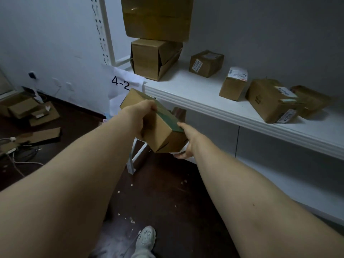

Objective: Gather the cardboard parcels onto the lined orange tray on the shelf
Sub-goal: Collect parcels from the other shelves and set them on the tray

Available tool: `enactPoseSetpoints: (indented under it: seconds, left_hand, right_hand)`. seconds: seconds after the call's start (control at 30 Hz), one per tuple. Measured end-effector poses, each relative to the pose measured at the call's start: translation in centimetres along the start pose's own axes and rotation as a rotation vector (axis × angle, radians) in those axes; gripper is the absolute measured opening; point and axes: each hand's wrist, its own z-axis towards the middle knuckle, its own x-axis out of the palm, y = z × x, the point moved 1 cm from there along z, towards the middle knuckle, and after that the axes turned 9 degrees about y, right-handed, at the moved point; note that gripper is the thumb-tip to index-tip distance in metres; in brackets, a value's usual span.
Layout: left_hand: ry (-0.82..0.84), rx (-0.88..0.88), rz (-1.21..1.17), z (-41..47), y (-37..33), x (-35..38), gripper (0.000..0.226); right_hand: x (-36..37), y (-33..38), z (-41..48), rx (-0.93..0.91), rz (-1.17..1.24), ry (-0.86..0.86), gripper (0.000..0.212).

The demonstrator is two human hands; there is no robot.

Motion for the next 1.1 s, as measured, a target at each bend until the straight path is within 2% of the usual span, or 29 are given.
enactPoseSetpoints:
  seconds: [0.07,0.1,0.13,0.2,0.27,0.43,0.57,0.7,0.9,1.0,1.1]
  left_hand:
    - [-0.004,-0.014,0.06,0.5,0.2,0.8,0.057]
    - [0.0,-0.023,0.085,0.7,0.4,1.2,0.056]
    - [0.008,-0.033,0.104,1.0,0.5,1.6,0.055]
    - [0.036,-0.047,0.147,1.3,0.6,2.2,0.056]
    - [0.075,-0.036,0.15,1.5,0.2,2.7,0.051]
    - [0.07,0.021,-0.044,2.5,-0.4,2.5,0.026]
    - [0.098,0.003,-0.109,4.0,0.4,2.0,0.034]
    - [0.097,-0.003,-0.088,4.7,1.1,2.3,0.038]
    - [0.094,0.01,-0.034,5.5,1.4,2.7,0.038]
    - [0.107,-0.001,0.001,6.2,1.8,2.8,0.047]
    - [0.131,0.007,0.031,6.0,2.3,4.0,0.029]
  right_hand:
    - [-0.6,0.0,1.2,-0.144,-0.279,-0.167,0.084]
    - [-0.8,0.2,1.5,-0.236,-0.397,-0.178,0.085]
    - [-1.0,0.4,1.6,-0.294,-0.438,-0.106,0.078]
    - [-1.0,0.6,0.9,-0.257,-0.432,0.148,0.064]
    - [-1.4,0.7,0.8,-0.239,-0.469,0.243,0.067]
    - [-2.4,-0.2,2.4,-0.252,-0.332,0.269,0.074]
    - [-3.3,-0.4,3.3,-0.241,-0.254,0.309,0.075]
    - [-3.7,-0.4,4.3,-0.219,-0.304,0.307,0.078]
    - [-4.2,-0.5,5.2,-0.187,-0.339,0.293,0.068]
    - [-4.6,-0.6,5.1,-0.17,-0.405,0.299,0.062]
    - [-5.3,-0.9,4.8,-0.235,-0.575,0.281,0.052]
